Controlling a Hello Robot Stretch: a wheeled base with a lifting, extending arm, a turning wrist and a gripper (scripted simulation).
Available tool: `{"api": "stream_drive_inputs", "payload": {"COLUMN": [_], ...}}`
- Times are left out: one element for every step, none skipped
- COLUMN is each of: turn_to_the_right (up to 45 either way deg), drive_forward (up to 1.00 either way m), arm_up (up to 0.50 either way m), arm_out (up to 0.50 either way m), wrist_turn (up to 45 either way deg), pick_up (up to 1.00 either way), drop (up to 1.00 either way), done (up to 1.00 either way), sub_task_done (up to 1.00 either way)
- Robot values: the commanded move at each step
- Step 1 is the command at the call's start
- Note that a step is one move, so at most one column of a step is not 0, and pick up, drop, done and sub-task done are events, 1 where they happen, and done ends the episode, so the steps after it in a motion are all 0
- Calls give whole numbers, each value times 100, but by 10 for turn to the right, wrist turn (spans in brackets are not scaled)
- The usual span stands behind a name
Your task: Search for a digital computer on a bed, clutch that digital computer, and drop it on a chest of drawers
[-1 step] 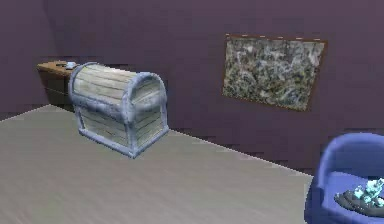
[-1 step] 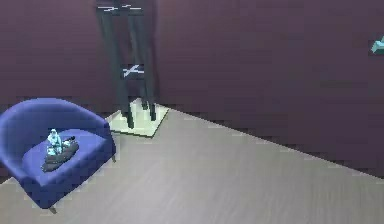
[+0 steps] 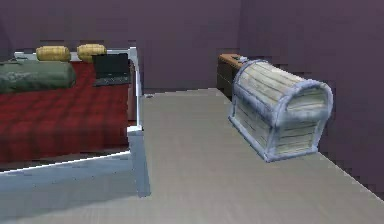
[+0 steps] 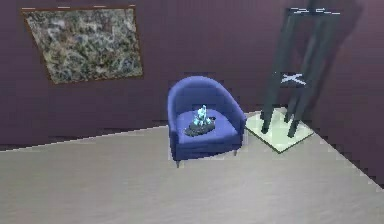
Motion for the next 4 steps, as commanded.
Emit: {"api": "stream_drive_inputs", "payload": {"turn_to_the_right": [-120,0,330,0], "drive_forward": [0,60,0,50], "arm_up": [0,0,0,0], "arm_out": [0,0,0,0], "wrist_turn": [0,0,0,0], "pick_up": [0,0,0,0], "drop": [0,0,0,0], "done": [0,0,0,0], "sub_task_done": [0,0,0,0]}}
